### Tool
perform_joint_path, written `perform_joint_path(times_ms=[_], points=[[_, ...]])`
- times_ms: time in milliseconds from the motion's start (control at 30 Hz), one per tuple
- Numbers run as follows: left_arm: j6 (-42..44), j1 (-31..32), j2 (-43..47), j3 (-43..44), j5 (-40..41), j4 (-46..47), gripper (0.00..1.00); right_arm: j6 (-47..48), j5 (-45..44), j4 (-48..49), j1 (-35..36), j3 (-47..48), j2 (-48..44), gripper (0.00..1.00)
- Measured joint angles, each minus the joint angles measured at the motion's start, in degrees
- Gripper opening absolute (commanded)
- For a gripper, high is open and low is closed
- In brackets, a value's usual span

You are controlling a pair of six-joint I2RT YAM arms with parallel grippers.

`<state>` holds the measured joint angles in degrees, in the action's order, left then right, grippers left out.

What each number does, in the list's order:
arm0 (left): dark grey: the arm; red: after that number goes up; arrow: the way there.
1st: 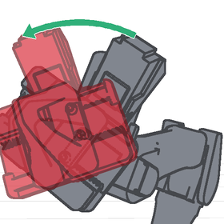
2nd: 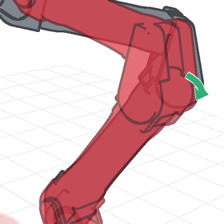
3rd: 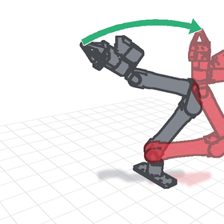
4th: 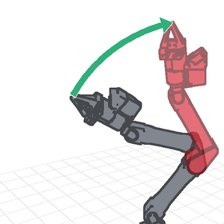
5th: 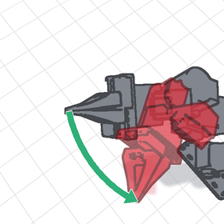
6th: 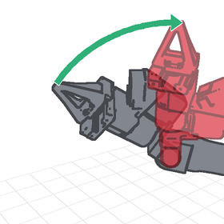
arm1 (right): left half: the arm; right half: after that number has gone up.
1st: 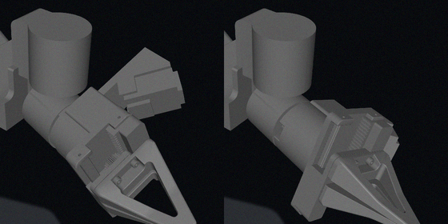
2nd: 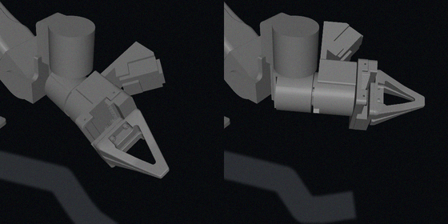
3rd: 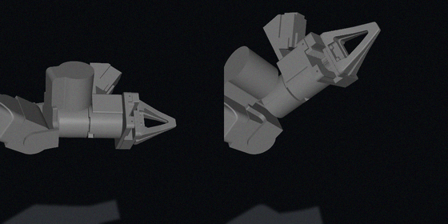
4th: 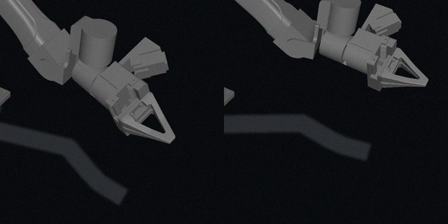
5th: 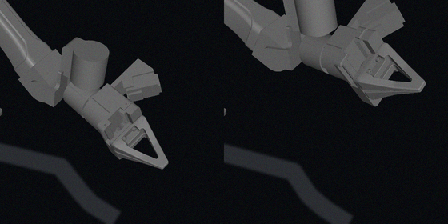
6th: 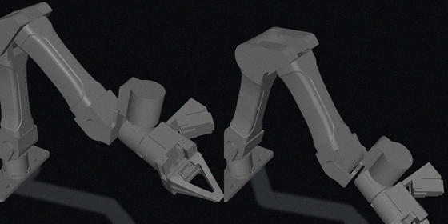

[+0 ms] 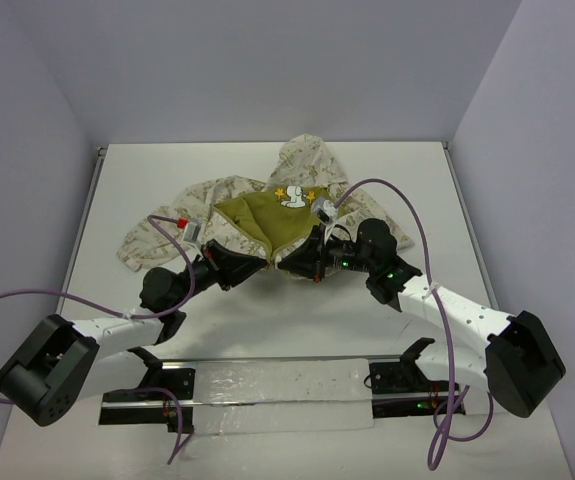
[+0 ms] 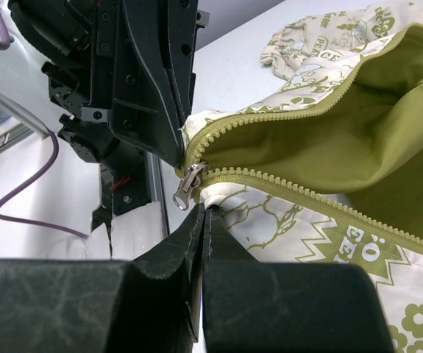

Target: Zip up the jacket

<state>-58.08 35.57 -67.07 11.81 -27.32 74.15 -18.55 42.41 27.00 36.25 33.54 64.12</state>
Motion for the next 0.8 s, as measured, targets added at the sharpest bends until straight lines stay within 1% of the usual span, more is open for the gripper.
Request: perform_joint_path(times_ms=[800], points=[[0.24, -0.04, -2.50, 0.00, -0.32, 0.71, 0.00, -0.40, 0.02, -0.12, 0.00, 0.15, -1.79, 0.00]])
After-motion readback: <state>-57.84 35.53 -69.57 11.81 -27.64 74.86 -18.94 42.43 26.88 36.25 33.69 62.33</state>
